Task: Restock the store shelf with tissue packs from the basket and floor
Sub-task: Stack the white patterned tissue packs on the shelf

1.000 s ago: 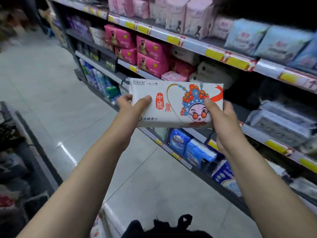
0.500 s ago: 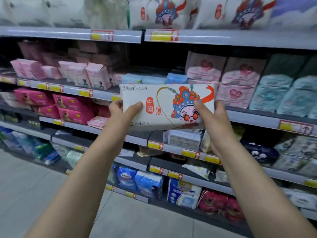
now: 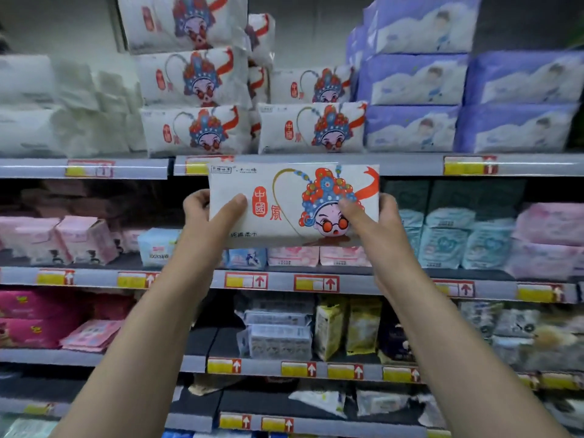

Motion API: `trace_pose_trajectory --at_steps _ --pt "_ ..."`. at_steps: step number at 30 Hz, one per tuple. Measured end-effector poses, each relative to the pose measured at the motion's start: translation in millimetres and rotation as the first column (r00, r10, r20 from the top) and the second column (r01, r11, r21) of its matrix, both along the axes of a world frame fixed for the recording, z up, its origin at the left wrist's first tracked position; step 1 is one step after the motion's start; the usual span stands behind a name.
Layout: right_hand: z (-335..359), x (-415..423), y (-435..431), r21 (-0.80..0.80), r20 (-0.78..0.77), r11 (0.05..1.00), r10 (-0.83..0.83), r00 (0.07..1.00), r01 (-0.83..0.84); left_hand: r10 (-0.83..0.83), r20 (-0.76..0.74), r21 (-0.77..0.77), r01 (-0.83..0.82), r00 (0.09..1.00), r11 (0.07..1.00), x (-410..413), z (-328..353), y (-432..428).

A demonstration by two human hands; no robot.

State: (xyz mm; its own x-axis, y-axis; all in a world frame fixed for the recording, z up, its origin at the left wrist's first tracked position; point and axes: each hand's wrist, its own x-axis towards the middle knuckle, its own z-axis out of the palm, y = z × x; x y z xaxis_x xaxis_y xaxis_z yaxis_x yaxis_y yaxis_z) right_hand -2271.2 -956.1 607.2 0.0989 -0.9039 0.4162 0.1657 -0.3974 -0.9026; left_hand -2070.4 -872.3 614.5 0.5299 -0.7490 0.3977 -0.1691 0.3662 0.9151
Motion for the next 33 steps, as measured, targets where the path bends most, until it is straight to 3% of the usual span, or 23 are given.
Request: trace_pose_trajectory --at_steps 8,17,21,24,29,33 --pt "63 12 -45 -0.158 0.081 0.981 -0.098 0.992 0.109 -0.106 0.101 -0.154 0.121 0.989 0.981 18 69 -62" --pt "142 36 -99 -0.415 0.126 0.867 -0.245 0.961 0.276 0.025 0.378 -0.248 0.075 0.926 0.966 36 151 -124" --pt "162 40 -137 -0.466 0.017 0.818 -0.372 0.928 0.337 0.054 0.493 -0.221 0.065 0.869 0.973 49 164 -164" --pt "166 43 -163 -0.442 -0.127 0.785 -0.534 0.836 0.434 0.013 0.496 -0.176 0.085 0.868 0.981 56 162 -192" --pt "168 46 -184 -0.427 -0.22 0.819 -0.505 0.834 0.383 -0.012 0.464 -0.171 0.103 0.886 0.98 62 161 -221" --pt "182 52 -195 -0.382 -0.256 0.798 -0.577 0.776 0.467 0.054 0.406 -0.163 0.015 0.912 0.987 68 170 -237"
